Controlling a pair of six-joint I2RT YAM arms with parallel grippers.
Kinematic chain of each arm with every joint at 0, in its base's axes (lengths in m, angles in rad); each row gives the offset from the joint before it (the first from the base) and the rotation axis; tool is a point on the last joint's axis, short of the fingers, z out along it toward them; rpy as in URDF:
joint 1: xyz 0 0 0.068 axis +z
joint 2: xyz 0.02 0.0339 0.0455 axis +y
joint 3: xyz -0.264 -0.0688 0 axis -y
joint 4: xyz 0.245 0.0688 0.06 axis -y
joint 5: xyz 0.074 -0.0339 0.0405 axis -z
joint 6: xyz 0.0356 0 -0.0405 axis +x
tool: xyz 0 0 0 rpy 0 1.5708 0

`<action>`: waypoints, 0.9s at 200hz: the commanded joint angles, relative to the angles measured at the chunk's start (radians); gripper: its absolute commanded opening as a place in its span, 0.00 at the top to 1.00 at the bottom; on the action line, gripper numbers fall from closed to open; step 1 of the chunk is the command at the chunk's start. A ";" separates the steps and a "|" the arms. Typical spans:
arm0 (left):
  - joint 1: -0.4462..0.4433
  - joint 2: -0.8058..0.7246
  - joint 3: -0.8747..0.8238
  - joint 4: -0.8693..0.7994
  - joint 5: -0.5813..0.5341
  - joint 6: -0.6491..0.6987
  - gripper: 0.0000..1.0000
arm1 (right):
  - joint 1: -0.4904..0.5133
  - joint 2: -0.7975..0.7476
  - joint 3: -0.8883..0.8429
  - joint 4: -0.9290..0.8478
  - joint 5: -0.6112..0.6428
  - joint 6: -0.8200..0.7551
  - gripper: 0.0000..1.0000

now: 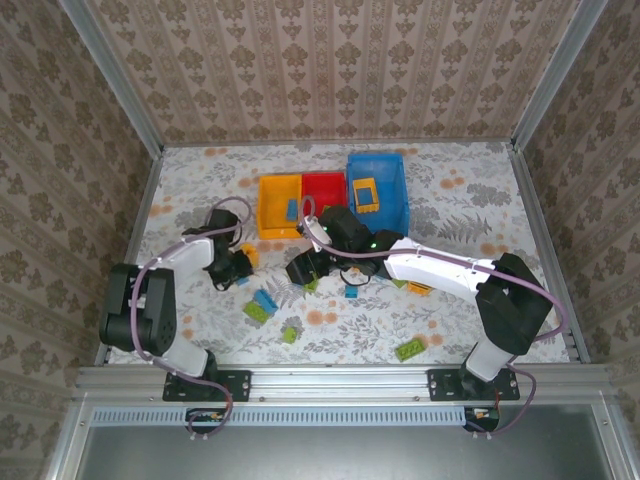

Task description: Sort the legos into containers by color

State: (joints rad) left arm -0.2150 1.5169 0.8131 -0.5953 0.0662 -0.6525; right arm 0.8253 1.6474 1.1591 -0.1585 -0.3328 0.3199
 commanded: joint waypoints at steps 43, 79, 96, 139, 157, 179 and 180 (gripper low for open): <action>-0.089 -0.209 0.163 -0.240 -0.046 0.053 0.79 | -0.080 -0.145 -0.086 0.208 0.085 0.141 0.26; -0.211 -0.015 0.462 -0.307 -0.075 0.133 0.80 | -0.142 -0.165 -0.074 0.227 0.156 0.193 0.26; -0.235 0.089 0.578 -0.311 -0.083 0.162 0.80 | -0.170 -0.162 -0.064 0.223 0.160 0.214 0.26; -0.226 0.370 0.858 -0.361 -0.080 0.227 0.80 | -0.192 -0.187 -0.074 0.208 0.163 0.222 0.26; -0.213 0.472 0.947 -0.388 -0.076 0.244 0.80 | -0.192 -0.200 -0.092 0.197 0.162 0.229 0.26; -0.201 0.572 1.025 -0.428 -0.066 0.252 0.78 | -0.192 -0.221 -0.117 0.188 0.166 0.237 0.26; -0.201 0.576 1.027 -0.429 -0.065 0.252 0.78 | -0.192 -0.222 -0.118 0.187 0.166 0.237 0.26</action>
State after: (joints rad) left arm -0.4335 2.0182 1.7596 -0.9268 0.0029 -0.4461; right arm 0.6346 1.4769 1.0672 0.0422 -0.1864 0.5350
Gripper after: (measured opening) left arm 0.319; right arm 0.737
